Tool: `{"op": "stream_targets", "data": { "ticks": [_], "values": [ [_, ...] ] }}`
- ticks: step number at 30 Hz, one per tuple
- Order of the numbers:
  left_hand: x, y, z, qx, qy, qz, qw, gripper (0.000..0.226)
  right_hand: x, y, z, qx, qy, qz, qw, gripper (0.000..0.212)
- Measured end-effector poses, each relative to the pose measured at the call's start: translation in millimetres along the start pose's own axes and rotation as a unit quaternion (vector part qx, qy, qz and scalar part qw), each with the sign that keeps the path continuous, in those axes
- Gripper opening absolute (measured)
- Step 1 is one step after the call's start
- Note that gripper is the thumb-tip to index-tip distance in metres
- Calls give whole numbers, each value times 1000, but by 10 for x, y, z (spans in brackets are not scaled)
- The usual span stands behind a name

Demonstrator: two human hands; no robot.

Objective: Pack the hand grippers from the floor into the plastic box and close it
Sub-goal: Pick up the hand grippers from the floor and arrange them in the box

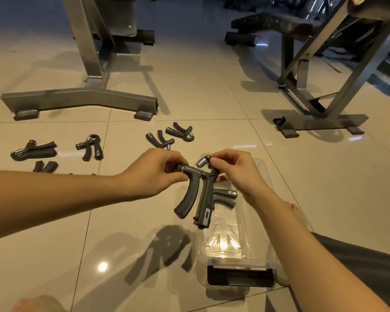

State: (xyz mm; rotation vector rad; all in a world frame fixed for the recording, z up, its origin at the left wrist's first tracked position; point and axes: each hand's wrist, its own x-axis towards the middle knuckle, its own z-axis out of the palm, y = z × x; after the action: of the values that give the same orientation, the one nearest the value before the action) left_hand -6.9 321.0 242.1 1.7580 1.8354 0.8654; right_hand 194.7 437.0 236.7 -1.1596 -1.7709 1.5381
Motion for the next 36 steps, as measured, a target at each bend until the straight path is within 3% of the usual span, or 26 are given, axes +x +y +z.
{"op": "stream_targets", "data": {
  "ticks": [3,8,10,13,19,22,27,31,36],
  "values": [
    [31,-10,-58,50,64,-5,997,25,-27,-55,78,-71,17,-6,997,35],
    [83,19,-179,94,117,-9,989,26,-271,-196,353,-210,-36,-28,977,62],
    [75,36,-174,98,116,-2,988,23,-283,-183,416,-218,-29,-22,975,61],
    [39,19,-197,121,91,31,988,24,-233,-185,373,-143,-50,20,988,53],
    [29,-21,-339,207,45,195,958,36,-164,-231,138,-90,-117,49,988,43],
    [30,6,-356,226,28,235,945,35,-133,-253,6,-55,-152,52,986,31],
    [38,49,-341,130,36,141,981,33,-124,-287,-85,-30,-173,49,983,21],
    [81,54,-340,23,-27,44,998,24,-137,-354,-111,-65,-127,-68,987,20],
    [115,16,-320,-69,-35,-13,997,18,-159,-353,-5,-285,-139,-202,927,32]
  ]
}}
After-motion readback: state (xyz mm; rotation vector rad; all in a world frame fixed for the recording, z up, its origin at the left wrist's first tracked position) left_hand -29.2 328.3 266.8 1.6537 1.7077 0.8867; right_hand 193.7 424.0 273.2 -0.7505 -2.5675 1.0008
